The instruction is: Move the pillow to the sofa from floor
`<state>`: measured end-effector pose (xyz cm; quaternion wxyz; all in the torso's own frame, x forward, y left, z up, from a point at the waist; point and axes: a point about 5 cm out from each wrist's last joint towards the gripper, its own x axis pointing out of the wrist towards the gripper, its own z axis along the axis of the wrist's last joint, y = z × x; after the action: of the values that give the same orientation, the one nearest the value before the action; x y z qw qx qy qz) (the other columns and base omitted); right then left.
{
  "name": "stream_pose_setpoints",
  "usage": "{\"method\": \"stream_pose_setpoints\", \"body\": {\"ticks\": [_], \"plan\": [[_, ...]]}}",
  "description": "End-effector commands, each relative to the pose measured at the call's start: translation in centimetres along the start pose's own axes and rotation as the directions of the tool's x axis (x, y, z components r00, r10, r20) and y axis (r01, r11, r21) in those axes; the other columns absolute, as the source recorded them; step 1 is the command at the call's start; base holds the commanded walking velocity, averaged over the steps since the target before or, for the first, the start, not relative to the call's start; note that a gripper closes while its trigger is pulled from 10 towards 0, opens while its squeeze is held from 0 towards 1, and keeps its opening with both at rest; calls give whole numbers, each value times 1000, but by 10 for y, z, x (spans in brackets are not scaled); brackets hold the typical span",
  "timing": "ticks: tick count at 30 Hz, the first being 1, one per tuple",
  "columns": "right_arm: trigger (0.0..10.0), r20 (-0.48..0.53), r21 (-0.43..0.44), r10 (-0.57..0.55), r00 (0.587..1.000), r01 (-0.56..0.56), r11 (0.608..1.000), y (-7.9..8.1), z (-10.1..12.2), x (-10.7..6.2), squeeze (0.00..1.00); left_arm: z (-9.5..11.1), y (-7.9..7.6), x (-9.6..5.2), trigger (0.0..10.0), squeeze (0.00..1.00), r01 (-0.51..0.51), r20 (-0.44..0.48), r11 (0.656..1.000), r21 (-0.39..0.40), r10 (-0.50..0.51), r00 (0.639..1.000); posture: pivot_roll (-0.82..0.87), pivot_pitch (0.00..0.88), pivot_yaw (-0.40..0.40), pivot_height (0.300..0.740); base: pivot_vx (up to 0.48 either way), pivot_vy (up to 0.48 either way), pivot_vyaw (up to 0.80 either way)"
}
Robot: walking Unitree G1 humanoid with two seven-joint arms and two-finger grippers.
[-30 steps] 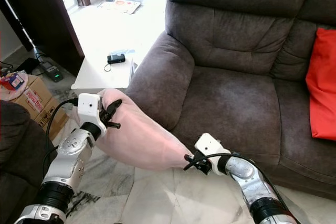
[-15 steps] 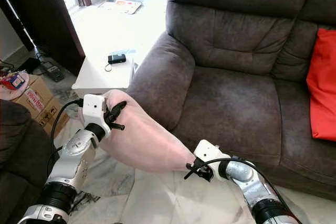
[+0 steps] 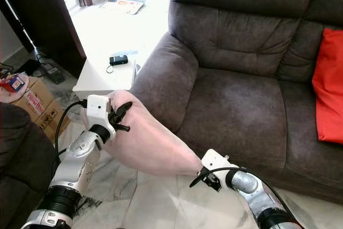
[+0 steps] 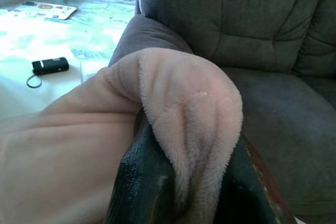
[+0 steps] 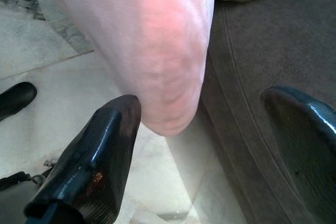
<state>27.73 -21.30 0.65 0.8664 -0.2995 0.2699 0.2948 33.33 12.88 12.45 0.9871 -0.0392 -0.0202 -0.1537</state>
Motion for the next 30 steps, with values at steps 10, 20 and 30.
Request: {"method": "stream_pose_setpoints", "body": {"ticks": [10, 20, 30], "plan": [[10000, 4, 19, 94, 996, -94, 995, 16, -1, 5, 0, 28, -15, 8, 10000, 0, 62, 113, 998, -9, -60, 992, 23, 87, -3, 740, 0, 0, 0], [10000, -14, 21, 104, 994, -104, 994, 21, -5, 6, 0, 29, -24, 10, 10000, 0, 114, 109, 992, -51, -108, 988, 25, 89, -8, 740, 0, 0, 0], [10000, -68, 22, 90, 994, -89, 996, 23, -12, 6, 0, 28, -32, 9, 10000, 0, 174, 104, 981, -90, -165, 981, 28, 89, -14, 740, 0, 0, 0]]}}
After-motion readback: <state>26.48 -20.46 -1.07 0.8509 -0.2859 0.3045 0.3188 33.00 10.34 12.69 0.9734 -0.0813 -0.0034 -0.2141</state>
